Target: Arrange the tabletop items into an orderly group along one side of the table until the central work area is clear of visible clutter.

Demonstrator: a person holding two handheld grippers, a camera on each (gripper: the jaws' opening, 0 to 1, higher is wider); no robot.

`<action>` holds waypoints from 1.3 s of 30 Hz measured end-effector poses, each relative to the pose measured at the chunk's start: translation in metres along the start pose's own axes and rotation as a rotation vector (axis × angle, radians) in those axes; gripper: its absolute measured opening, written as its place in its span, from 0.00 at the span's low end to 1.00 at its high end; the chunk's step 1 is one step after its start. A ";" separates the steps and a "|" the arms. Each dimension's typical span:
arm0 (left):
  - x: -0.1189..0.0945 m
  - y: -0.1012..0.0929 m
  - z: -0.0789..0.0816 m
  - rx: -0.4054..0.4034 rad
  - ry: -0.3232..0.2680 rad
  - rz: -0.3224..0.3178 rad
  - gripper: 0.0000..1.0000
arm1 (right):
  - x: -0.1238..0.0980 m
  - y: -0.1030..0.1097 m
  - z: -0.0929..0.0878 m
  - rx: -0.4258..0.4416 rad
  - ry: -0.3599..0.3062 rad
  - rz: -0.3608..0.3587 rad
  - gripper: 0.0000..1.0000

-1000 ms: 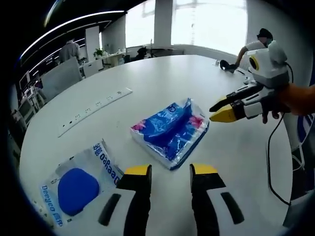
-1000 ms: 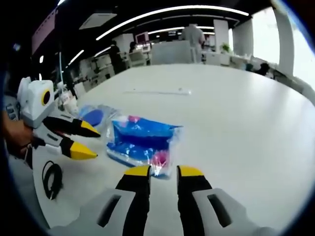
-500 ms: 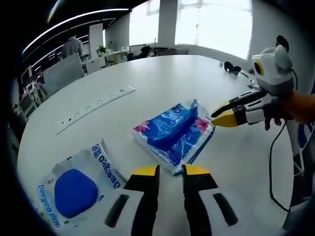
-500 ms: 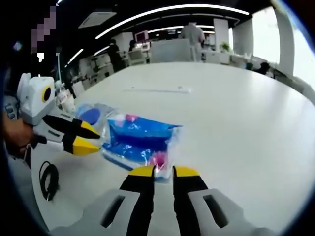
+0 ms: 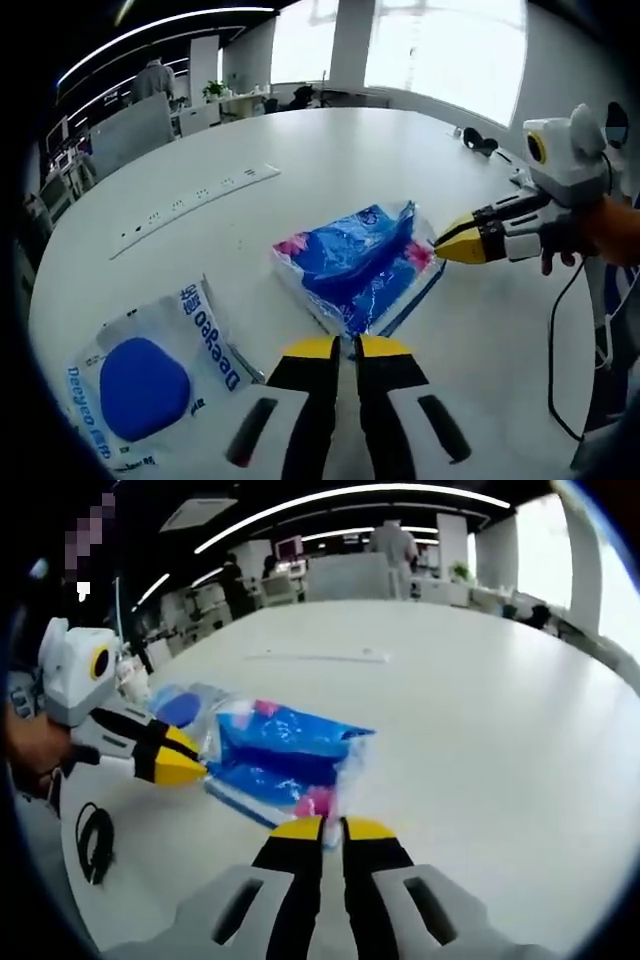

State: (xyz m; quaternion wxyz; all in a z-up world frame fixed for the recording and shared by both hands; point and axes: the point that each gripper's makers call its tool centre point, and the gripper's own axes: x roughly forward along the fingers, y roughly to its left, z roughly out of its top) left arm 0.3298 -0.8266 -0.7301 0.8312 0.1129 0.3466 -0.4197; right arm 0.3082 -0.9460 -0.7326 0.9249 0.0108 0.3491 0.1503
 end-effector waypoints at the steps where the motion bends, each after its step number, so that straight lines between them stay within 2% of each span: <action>1: 0.000 0.000 0.000 0.000 0.001 0.000 0.02 | 0.000 0.000 0.001 -0.008 -0.002 -0.003 0.02; 17: -0.007 0.014 0.007 -0.030 -0.015 0.044 0.01 | 0.007 0.009 0.009 -0.044 -0.009 0.013 0.00; 28: -0.007 0.022 -0.001 -0.055 0.000 0.071 0.01 | 0.013 0.014 0.009 -0.067 0.000 0.025 0.00; 39: -0.007 0.027 -0.001 -0.061 0.005 0.085 0.02 | 0.020 0.015 0.012 -0.076 0.002 0.024 0.01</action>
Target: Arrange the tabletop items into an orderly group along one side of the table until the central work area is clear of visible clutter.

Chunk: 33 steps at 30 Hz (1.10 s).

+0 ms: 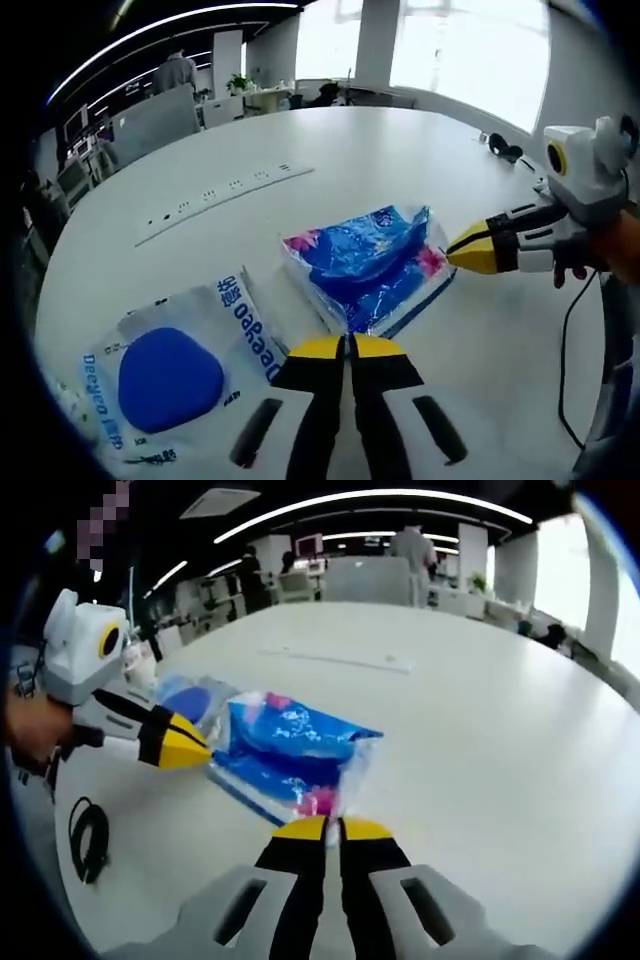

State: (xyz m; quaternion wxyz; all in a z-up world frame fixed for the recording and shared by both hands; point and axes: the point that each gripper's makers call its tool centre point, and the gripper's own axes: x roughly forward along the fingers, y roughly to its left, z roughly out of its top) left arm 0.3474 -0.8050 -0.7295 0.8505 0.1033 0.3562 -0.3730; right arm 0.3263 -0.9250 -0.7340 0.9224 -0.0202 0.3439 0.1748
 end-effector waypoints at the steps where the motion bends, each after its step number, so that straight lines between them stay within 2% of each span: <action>1: 0.000 0.000 0.000 0.001 0.000 0.001 0.02 | 0.000 0.000 0.000 0.003 -0.001 0.000 0.01; 14: -0.001 -0.001 0.000 0.020 -0.007 0.014 0.06 | -0.002 0.000 -0.001 0.031 -0.007 0.004 0.04; 23: -0.003 -0.005 0.001 0.045 -0.016 0.021 0.16 | -0.006 0.003 0.000 0.034 -0.024 0.002 0.11; 33: -0.012 -0.011 0.005 0.057 -0.033 0.040 0.29 | -0.012 -0.002 0.010 0.033 -0.056 -0.015 0.19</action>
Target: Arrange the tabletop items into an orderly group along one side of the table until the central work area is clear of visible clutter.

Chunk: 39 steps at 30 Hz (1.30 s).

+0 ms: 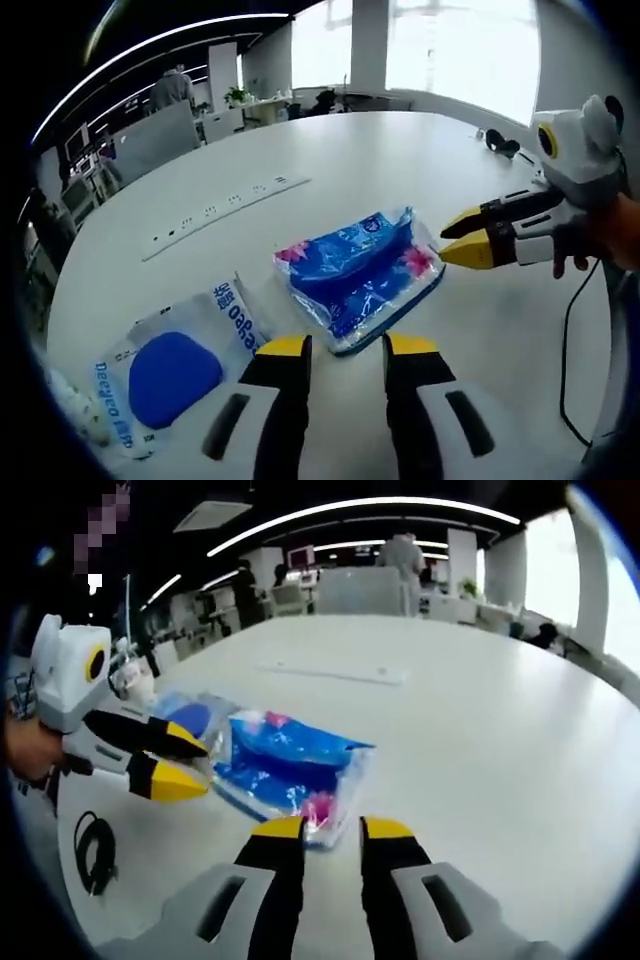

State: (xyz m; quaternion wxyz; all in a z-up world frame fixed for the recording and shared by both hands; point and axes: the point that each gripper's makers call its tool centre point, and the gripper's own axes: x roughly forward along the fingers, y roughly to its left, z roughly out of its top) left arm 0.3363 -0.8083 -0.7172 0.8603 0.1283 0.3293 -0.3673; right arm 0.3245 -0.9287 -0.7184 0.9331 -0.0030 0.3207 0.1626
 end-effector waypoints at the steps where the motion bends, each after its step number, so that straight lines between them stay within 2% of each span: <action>1: -0.001 0.000 0.000 -0.002 -0.001 0.003 0.30 | -0.001 0.000 0.001 0.000 -0.004 -0.002 0.21; 17: -0.017 0.001 0.006 0.000 -0.032 0.002 0.32 | -0.009 0.005 0.020 -0.029 -0.057 -0.004 0.44; 27: -0.029 0.000 0.014 0.012 -0.059 -0.004 0.40 | -0.016 0.010 0.032 -0.059 -0.083 -0.002 0.56; 39: -0.044 0.007 0.021 0.028 -0.085 -0.001 0.51 | -0.022 0.021 0.042 -0.091 -0.100 0.014 0.64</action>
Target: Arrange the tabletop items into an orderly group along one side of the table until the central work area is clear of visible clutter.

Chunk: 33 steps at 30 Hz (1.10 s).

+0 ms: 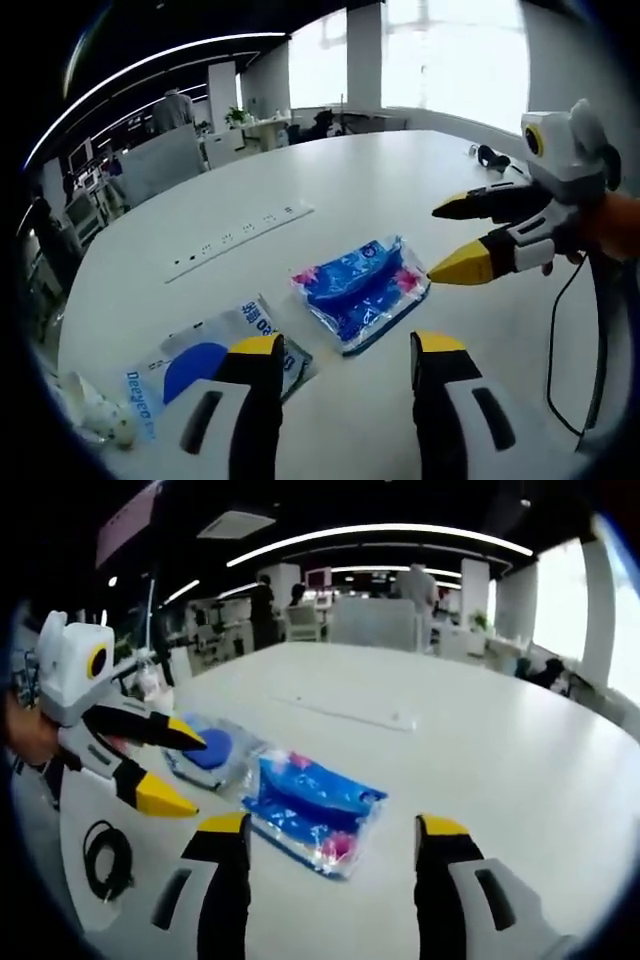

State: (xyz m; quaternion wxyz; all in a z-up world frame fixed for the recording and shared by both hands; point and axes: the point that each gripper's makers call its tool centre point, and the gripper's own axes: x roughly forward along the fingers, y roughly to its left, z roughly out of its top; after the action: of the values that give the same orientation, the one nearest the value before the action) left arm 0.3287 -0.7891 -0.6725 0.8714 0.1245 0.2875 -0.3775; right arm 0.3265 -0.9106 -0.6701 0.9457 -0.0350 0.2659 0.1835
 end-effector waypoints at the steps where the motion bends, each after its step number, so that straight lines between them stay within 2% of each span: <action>1: -0.002 0.001 0.001 0.003 -0.003 0.000 0.52 | 0.000 0.001 0.001 -0.002 0.000 0.001 0.65; 6: -0.005 0.002 0.001 0.005 -0.012 -0.008 0.62 | -0.002 0.002 0.007 -0.005 -0.012 0.003 0.68; 11: -0.008 -0.001 -0.003 -0.016 -0.011 -0.033 0.81 | -0.004 0.003 0.007 0.004 -0.014 0.008 0.75; 16: -0.011 0.003 -0.005 -0.027 -0.016 -0.017 0.99 | -0.007 0.002 0.009 0.010 -0.021 0.002 0.84; 20: -0.016 0.007 -0.006 -0.025 -0.020 -0.013 0.99 | -0.009 0.003 0.012 0.020 -0.032 -0.003 0.92; 33: -0.031 0.013 -0.002 -0.020 -0.046 -0.014 0.99 | -0.015 0.008 0.011 0.011 -0.033 0.003 0.96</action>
State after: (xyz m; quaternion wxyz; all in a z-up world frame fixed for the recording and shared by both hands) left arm 0.3201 -0.7615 -0.6560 0.8763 0.1050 0.2719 -0.3837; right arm 0.3174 -0.9061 -0.6530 0.9499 -0.0263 0.2514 0.1840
